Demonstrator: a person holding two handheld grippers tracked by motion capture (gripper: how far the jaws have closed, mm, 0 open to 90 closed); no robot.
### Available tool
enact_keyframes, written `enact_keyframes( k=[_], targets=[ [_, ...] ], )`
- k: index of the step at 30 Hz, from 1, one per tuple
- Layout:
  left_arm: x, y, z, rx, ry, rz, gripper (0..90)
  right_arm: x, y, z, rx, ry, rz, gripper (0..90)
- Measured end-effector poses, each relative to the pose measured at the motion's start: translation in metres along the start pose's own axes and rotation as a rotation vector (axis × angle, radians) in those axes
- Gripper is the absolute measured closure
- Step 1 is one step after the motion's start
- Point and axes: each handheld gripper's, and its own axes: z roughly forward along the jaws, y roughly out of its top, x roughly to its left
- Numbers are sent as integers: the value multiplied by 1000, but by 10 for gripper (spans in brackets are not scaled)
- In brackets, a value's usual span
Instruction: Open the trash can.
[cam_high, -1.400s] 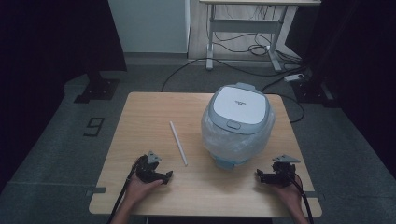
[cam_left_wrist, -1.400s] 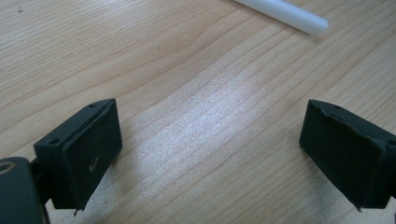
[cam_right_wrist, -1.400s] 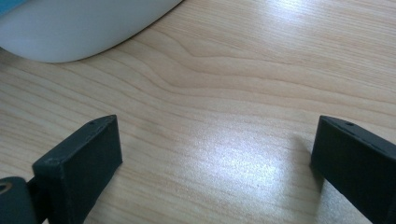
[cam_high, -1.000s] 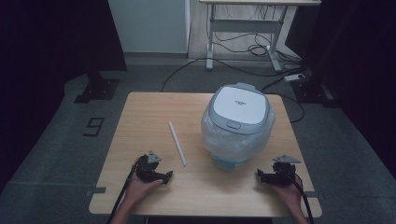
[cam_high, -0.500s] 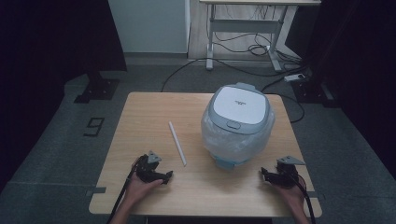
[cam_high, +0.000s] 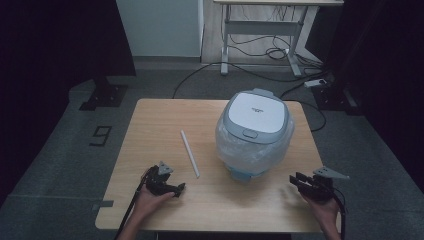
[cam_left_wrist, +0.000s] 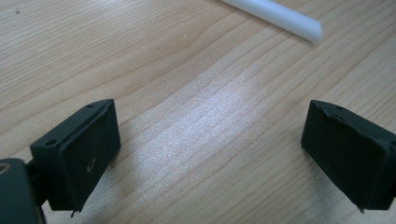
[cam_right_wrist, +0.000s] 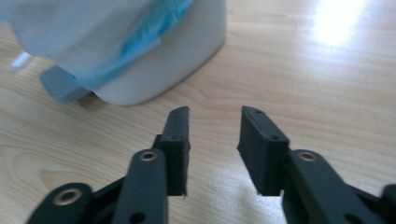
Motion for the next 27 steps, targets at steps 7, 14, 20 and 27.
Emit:
enact_keyframes(
  k=[7,14,20,27],
  targets=[
    [0,0,0,0,-1,0,36,3,7,-13,-53,36,-24,782],
    [0,0,1,0,-1,0,34,5,12,-23,-104,102,4,893],
    [0,0,1,0,0,0,34,10,21,-31,-133,111,-12,900],
    [0,0,1,1,3,-4,34,13,35,-41,-173,133,2,900]
  ],
)
